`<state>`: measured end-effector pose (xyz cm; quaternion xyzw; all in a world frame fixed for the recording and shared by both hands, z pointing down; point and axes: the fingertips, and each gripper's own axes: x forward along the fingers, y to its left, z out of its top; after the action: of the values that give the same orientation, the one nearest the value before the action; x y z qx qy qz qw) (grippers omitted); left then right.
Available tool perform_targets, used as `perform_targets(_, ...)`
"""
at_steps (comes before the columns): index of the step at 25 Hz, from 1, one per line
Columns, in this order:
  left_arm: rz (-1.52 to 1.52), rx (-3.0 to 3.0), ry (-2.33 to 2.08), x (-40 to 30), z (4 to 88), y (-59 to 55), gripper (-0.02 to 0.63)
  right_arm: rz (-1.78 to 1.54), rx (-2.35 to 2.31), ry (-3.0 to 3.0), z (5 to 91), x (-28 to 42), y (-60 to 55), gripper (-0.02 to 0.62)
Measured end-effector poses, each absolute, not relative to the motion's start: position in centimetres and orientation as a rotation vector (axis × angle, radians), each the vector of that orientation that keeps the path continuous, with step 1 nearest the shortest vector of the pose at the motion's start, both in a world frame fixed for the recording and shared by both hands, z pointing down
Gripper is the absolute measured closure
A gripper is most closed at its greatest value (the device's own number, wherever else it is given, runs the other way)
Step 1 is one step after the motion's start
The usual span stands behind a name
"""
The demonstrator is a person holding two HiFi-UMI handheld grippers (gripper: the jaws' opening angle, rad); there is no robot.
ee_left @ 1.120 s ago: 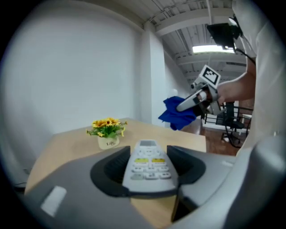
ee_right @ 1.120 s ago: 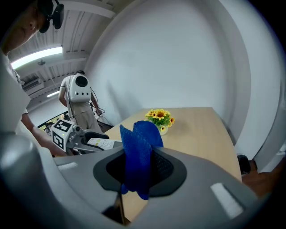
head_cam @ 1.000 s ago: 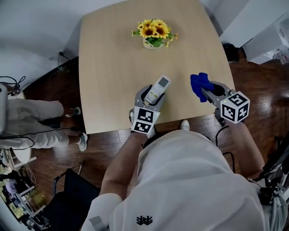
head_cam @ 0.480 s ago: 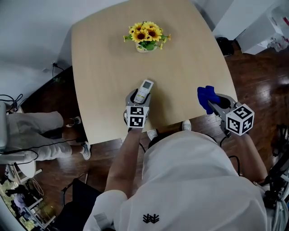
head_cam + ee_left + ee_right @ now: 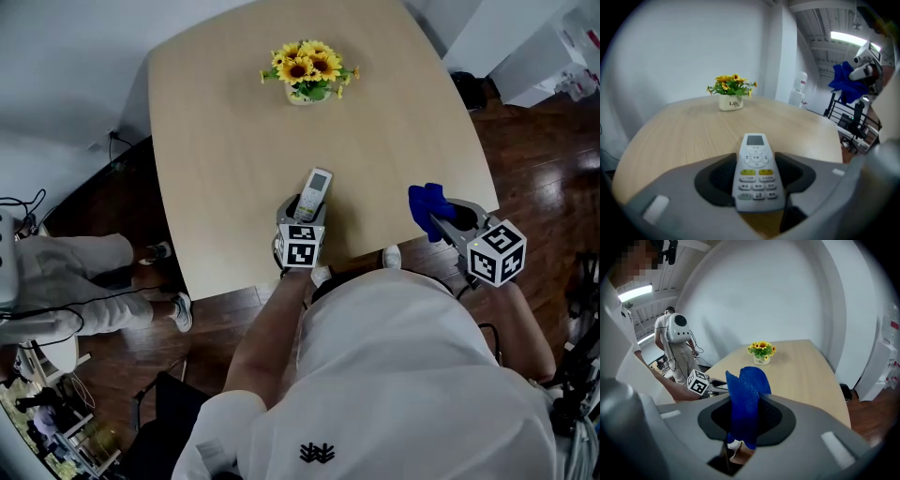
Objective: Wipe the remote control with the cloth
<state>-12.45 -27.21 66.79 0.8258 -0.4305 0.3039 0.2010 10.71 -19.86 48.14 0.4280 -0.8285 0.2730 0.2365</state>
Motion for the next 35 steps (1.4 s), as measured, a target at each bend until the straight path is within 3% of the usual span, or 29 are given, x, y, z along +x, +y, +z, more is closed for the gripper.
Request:
perform_targets(15,0.867,2.329,-1.089,-10.3,68.7,-27.4,0.328,0.727,1.162,-2.243,48.0,10.3,-19.6,0.508)
perform_targets(21,0.866,2.418,-1.127,-12.3,66.2,-26.5,0.290,0.714,1.170,-2.250,47.5,8.3,-18.7,0.508)
perform_targets(31,0.387,2.593,-0.964,-14.8,54.6,-18.3,0.290,0.769,1.199,-2.206,48.2,5.6,-13.4,0.508)
perform_targets(35,0.219,2.689,-0.865,-14.3,50.0,-13.7,0.333,0.750,1.133,-2.207,49.1,4.8,-10.5,0.508)
